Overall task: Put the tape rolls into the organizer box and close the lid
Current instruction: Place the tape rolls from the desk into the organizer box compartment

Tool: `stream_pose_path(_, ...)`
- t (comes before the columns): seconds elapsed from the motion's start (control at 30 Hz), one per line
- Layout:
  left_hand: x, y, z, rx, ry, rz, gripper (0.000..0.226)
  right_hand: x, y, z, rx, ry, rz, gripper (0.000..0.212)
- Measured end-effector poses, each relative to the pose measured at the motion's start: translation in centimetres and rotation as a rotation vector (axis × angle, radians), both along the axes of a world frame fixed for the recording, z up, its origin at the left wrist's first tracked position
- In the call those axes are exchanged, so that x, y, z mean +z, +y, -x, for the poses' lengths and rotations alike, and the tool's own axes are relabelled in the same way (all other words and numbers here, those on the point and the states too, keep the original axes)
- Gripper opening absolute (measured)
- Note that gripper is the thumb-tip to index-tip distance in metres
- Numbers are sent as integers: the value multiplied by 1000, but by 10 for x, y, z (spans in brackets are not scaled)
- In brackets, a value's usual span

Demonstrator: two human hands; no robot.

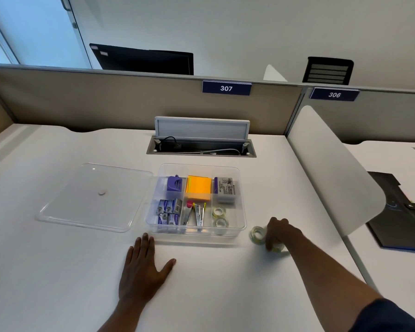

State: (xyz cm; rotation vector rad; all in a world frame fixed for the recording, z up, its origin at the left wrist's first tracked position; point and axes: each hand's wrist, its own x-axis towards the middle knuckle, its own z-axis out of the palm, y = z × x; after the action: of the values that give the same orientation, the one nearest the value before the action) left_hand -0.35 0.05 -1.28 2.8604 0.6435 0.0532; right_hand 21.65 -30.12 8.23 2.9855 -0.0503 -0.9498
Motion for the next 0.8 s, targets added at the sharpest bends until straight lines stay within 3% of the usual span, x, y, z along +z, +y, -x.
stream_pose_path(0.07, 1, 0, 0, 1, 2, 1, 98, -9, -4, 3, 55, -87, 24, 72)
stream_pose_path(0.2, 2, -2, -1, -3, -4, 7, 100, -10, -7, -2, 112, -154, 1, 45)
stream_pose_path(0.3, 3, -2, 0, -3, 1, 5, 101, -4, -3, -8, 75, -191, -69, 34)
stream_pose_path(0.4, 3, -1, -1, -2, -8, 8, 100, -2, 5, -17, 40, -351, -209, 25)
stream_pose_path(0.6, 3, -1, -1, -4, 9, 2, 99, 20, 47, -31, 37, -595, -485, 28)
stream_pose_path(0.8, 3, -1, 0, -12, 0, 12, 100, 33, 89, -33, 225, -518, -582, 44)
